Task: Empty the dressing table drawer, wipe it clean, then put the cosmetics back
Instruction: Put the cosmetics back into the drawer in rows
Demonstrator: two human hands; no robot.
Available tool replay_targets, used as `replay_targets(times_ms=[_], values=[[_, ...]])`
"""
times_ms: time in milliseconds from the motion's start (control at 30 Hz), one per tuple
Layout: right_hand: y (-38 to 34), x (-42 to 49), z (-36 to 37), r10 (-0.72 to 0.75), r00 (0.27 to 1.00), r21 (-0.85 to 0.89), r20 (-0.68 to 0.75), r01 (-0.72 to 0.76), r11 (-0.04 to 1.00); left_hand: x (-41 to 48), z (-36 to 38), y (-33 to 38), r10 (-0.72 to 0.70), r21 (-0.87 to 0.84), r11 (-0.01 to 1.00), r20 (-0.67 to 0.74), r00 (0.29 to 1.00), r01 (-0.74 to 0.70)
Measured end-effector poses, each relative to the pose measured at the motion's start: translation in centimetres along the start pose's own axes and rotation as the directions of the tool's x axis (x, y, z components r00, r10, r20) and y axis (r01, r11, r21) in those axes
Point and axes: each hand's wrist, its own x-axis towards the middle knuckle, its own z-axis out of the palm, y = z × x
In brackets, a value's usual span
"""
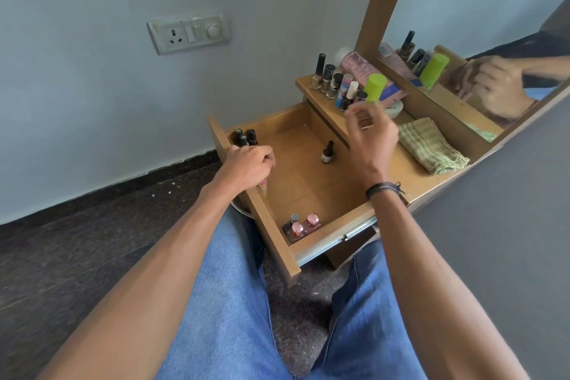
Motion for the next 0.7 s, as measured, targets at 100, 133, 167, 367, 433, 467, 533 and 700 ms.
replay_targets(times_ms=[100, 133, 167, 367, 433, 467, 533, 700], values=[[1.2, 2.0, -1.1, 0.205, 0.961, 0.099, -0.187, -0.19, 0.977, -0.2, 0.0, 0.2, -0.017, -0.066, 0.998, -0.026, 1.0, 0.016], [1.6, 2.3, -1.4, 0.272, 0.944, 0.162, -0.185, -0.244, 0.956, -0.2, -0.2, 0.2, -0.036, -0.143, 0.989, -0.044, 0.998, 0.029], [1.9, 2.5, -1.5, 0.324, 0.931, 0.224, -0.17, -0.283, 0.932, 0.0, -0.3, 0.4, -0.058, -0.228, 0.973, -0.078, 0.995, 0.038], [2.1, 3.4, -1.4, 0.367, 0.929, 0.296, -0.05, -0.337, 0.894, 2.5, -1.5, 5.0, -0.006, -0.457, 0.877, -0.315, 0.949, -0.146], [2.3, 3.6, -1.3, 0.335, 0.942, 0.225, 0.03, -0.333, 0.916, 3.9, -1.7, 7.6, 0.004, -0.489, 0.854, -0.34, 0.941, -0.18], [2.5, 3.7, -1.2, 0.331, 0.941, 0.197, 0.067, -0.337, 0.921, 4.7, -1.6, 8.9, 0.001, -0.503, 0.844, -0.34, 0.94, -0.183], [2.7, 3.8, -1.0, 0.342, 0.934, 0.163, 0.107, -0.355, 0.92, 6.2, -1.1, 10.9, -0.019, -0.534, 0.83, -0.313, 0.949, -0.16], [3.3, 4.1, -0.9, 0.327, 0.938, 0.15, 0.114, -0.342, 0.928, 8.9, 1.0, 13.7, -0.11, -0.533, 0.845, -0.265, 0.958, -0.051]])
